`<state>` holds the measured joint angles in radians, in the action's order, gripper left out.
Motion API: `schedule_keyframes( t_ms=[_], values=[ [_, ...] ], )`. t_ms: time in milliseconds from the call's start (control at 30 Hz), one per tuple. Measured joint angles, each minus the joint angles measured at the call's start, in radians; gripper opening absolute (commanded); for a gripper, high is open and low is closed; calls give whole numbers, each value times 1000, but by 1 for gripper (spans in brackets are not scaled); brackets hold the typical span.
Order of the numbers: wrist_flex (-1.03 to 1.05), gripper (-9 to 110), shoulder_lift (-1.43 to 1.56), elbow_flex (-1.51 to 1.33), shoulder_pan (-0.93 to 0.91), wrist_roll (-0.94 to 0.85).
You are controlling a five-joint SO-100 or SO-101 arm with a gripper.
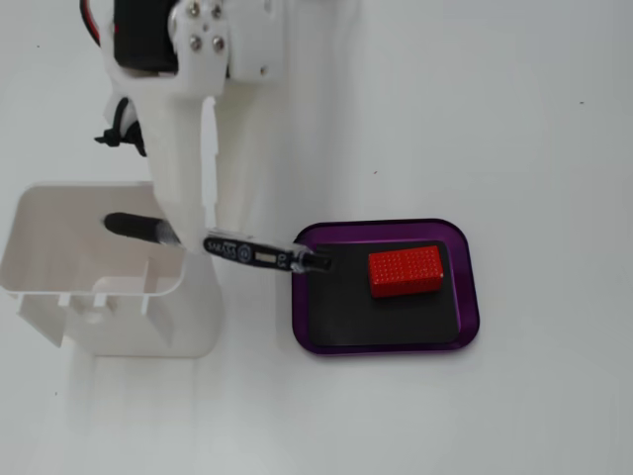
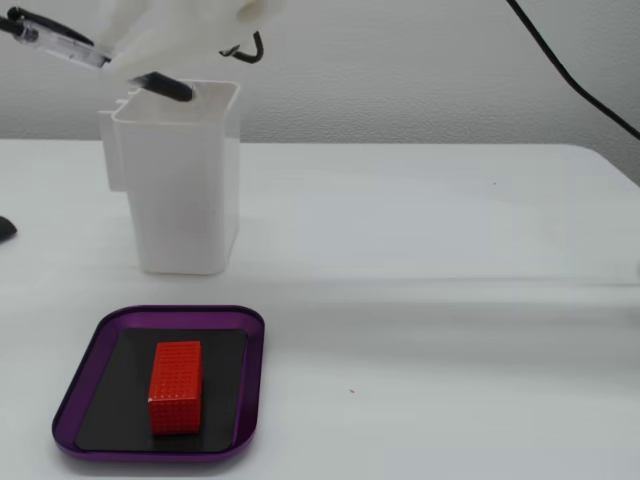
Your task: Pick up the pen and put it in the pen holder.
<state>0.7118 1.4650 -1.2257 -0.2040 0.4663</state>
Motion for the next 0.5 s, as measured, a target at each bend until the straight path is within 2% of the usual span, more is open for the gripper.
schedule_keyframes(
  t_ms=[300,500],
  values=[
    [0,0,-11,0,-58,6],
    [2,8,-11,0,-86,8]
  ],
)
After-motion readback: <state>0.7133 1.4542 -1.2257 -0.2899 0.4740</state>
